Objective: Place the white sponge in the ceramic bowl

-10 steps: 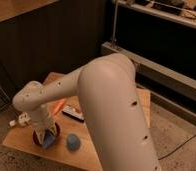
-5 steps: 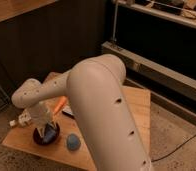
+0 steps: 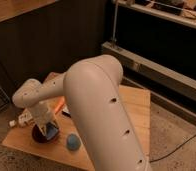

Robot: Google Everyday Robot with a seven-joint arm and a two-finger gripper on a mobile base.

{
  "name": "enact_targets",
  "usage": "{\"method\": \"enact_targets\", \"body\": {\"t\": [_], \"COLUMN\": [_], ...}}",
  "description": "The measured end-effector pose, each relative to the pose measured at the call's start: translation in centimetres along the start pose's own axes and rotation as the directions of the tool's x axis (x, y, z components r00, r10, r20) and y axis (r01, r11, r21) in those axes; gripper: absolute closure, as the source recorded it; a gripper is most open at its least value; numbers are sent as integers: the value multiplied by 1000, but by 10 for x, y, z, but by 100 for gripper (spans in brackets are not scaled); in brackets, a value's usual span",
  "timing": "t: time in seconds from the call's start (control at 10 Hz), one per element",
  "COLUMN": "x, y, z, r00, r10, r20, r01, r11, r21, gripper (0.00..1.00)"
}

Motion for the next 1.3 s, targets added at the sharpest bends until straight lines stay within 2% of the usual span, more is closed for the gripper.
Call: {"method": "enact_targets", "body": {"t": [0.2,0.5,0.7,1.0,1.3], "x": [-5,-13,-16,-19,-23], "y": [1,-1,-12,-44,-80], "z": [-4,-19,-30,-52,-74], "r00": [1000,998,994,973,929], "r10": [9,37,74,193,320], "r20": [16,57,83,128,184], "r01": [-9,-34,-67,-176,-287], "r11": [1000,998,994,975,940], "r21": [-12,-56,-83,-136,-184], "gripper": [20,20,20,20,20]}}
